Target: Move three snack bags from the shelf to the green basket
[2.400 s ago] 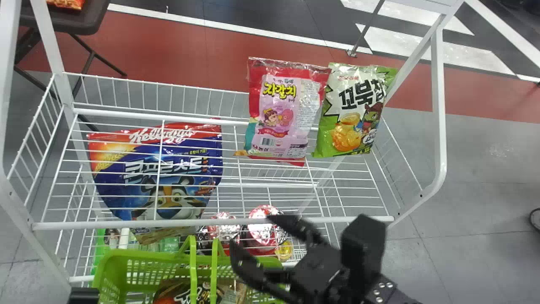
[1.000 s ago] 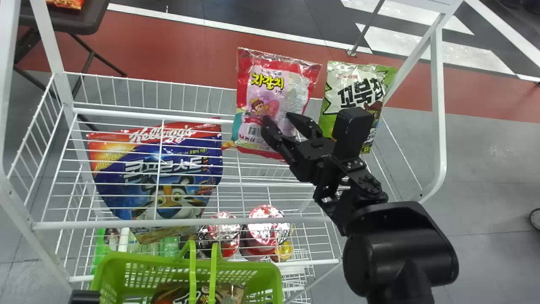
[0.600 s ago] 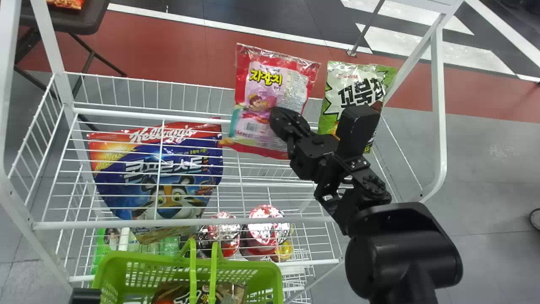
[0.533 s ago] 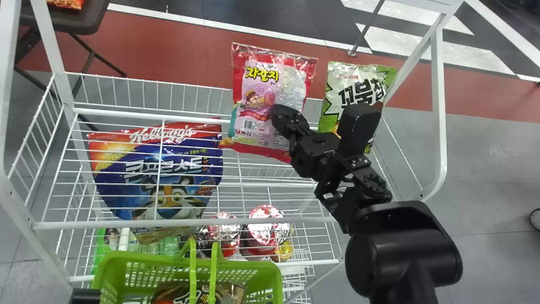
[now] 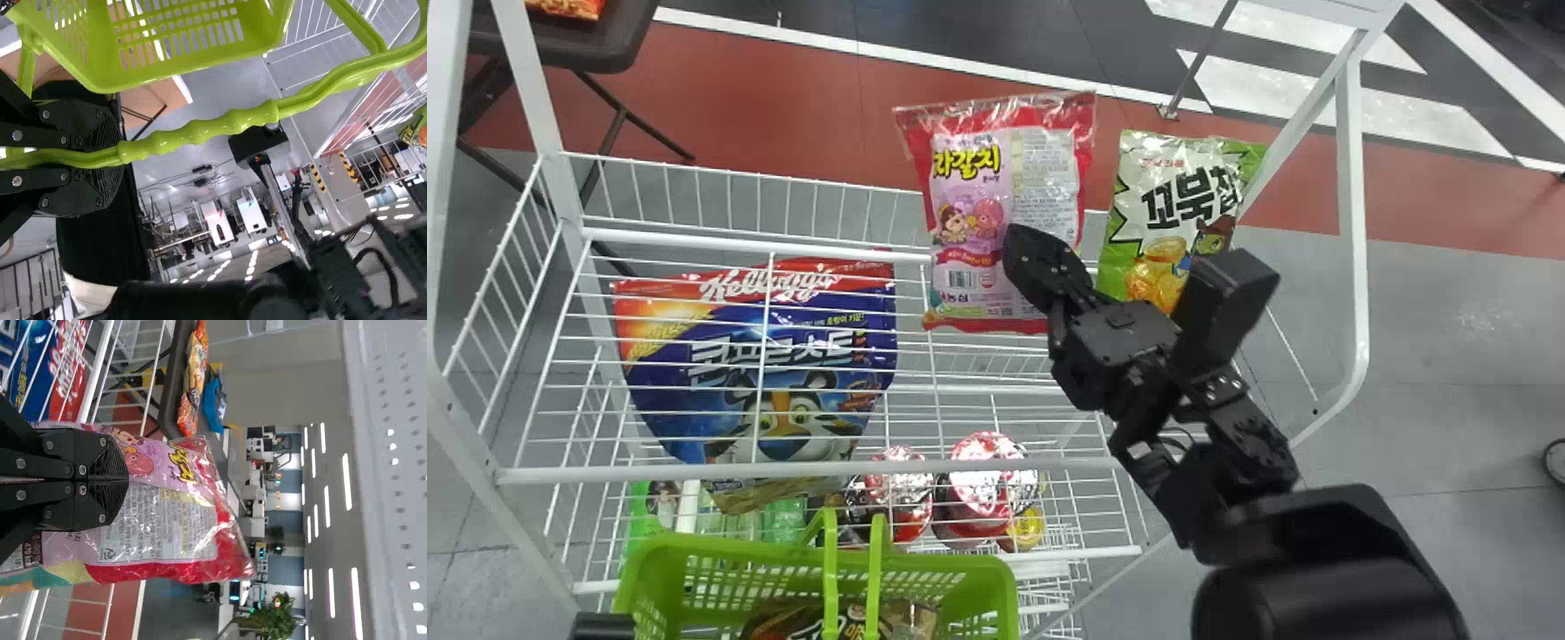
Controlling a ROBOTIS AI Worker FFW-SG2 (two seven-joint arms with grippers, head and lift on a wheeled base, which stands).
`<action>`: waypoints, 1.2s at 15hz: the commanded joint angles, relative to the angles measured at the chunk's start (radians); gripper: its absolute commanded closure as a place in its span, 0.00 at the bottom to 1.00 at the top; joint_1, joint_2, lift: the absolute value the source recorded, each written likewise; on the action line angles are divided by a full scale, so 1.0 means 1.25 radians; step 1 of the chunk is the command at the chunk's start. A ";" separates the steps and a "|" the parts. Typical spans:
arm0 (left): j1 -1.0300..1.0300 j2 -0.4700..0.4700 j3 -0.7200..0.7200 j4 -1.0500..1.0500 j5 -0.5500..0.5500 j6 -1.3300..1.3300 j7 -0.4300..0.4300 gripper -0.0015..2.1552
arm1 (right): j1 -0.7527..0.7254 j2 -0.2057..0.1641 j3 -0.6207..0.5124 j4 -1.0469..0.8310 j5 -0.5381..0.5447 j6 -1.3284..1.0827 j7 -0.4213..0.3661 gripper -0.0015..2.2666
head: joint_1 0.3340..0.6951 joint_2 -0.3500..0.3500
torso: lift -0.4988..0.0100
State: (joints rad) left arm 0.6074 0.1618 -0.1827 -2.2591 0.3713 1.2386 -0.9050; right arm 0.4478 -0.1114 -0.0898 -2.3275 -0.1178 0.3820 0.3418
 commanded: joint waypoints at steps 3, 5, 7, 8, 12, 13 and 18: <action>-0.002 -0.004 -0.004 0.000 0.000 0.000 0.001 0.91 | 0.101 -0.008 -0.077 -0.190 -0.081 0.212 0.053 0.99 | 1.00 0.00 | 0.89; -0.004 -0.009 -0.002 0.001 0.000 -0.002 0.000 0.91 | 0.147 -0.009 -0.116 -0.250 -0.116 0.307 0.091 0.99 | 1.00 0.00 | 0.89; -0.006 -0.010 -0.004 0.001 0.000 -0.002 0.001 0.91 | 0.209 -0.008 -0.182 -0.299 -0.177 0.376 0.125 0.99 | 1.00 0.00 | 0.89; -0.007 -0.012 -0.005 0.002 0.000 -0.002 0.001 0.91 | 0.230 -0.004 -0.223 -0.325 -0.210 0.442 0.145 0.99 | 1.00 0.00 | 0.89; -0.010 -0.018 -0.005 0.002 0.000 -0.005 0.002 0.91 | 0.266 0.014 -0.318 -0.384 -0.265 0.676 0.231 0.99 | 1.00 0.00 | 0.89; -0.010 -0.020 -0.005 0.002 -0.001 -0.005 0.002 0.91 | 0.270 0.025 -0.332 -0.389 -0.258 0.715 0.264 0.99 | 1.00 0.00 | 0.89; -0.011 -0.021 -0.007 0.000 -0.003 -0.007 0.001 0.91 | 0.291 0.056 -0.206 -0.319 -0.125 0.793 0.307 0.99 | 1.00 0.00 | 0.89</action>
State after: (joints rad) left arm 0.5936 0.1349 -0.1902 -2.2565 0.3682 1.2299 -0.9022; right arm 0.8082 -0.0437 -0.4063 -2.7702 -0.3298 1.3753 0.7290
